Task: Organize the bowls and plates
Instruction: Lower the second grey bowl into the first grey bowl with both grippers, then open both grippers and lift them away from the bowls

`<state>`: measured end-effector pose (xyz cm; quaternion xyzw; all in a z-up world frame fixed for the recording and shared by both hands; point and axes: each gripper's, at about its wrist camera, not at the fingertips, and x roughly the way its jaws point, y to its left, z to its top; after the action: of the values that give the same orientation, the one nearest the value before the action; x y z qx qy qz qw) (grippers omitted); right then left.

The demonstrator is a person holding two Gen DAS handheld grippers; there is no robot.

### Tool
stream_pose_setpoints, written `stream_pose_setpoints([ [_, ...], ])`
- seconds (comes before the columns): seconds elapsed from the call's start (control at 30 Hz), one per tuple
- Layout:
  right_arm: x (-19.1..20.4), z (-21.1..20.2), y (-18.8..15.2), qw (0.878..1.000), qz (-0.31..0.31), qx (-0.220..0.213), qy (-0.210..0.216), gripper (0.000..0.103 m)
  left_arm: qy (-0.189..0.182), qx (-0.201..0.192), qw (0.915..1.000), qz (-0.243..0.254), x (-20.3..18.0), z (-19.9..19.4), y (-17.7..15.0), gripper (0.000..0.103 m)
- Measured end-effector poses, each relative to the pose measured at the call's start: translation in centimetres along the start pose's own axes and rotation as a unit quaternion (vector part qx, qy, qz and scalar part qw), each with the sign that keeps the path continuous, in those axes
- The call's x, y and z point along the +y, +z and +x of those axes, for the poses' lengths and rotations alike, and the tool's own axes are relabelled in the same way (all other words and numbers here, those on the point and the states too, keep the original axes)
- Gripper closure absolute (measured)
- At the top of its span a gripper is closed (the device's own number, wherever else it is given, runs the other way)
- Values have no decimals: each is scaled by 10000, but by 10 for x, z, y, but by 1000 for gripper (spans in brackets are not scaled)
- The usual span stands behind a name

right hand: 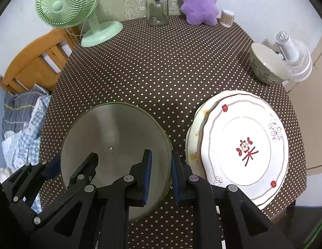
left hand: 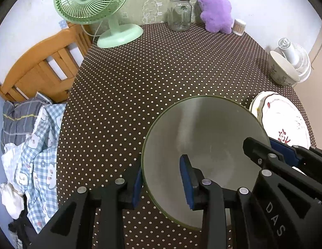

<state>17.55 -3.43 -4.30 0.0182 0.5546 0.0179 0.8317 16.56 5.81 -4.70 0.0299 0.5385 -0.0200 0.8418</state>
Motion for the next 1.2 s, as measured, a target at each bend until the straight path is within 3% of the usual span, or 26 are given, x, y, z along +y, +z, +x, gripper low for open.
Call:
stream_pose_setpoints([
  [0.4,0,6,0,9998,23,-70,-176,82,-135,61,9999,65,-1,8,1,70],
  [0.53,2,5,0,9997,-3,-72,-224,81,-267,97,9996,48,1,9,1,65],
  [0.57,3,5,0,9997,-28,-70,-234,79,-296,107,9995,36,1,9,1,65],
  [0.67,4,5,0,10000,-66,-37,-49,61,-370,177,9991,45,3,9,1,64],
  [0.73,3,3,-1,10000,-27,-8,-8,43,-442,206,9988,24,7,7,2,54],
  [0.8,2,-1,-1,10000,4,-36,-11,40,-430,142,9990,-2,10,1,3,36],
  [0.87,1,-5,0,10000,17,-71,28,37,-429,82,9990,-22,12,-5,5,27],
  [1.0,-5,-18,4,9998,65,-195,23,31,-393,-92,9992,31,11,-15,12,18],
  [1.2,-16,-32,10,9992,90,-401,-11,29,-466,-218,9987,68,0,-24,25,17],
])
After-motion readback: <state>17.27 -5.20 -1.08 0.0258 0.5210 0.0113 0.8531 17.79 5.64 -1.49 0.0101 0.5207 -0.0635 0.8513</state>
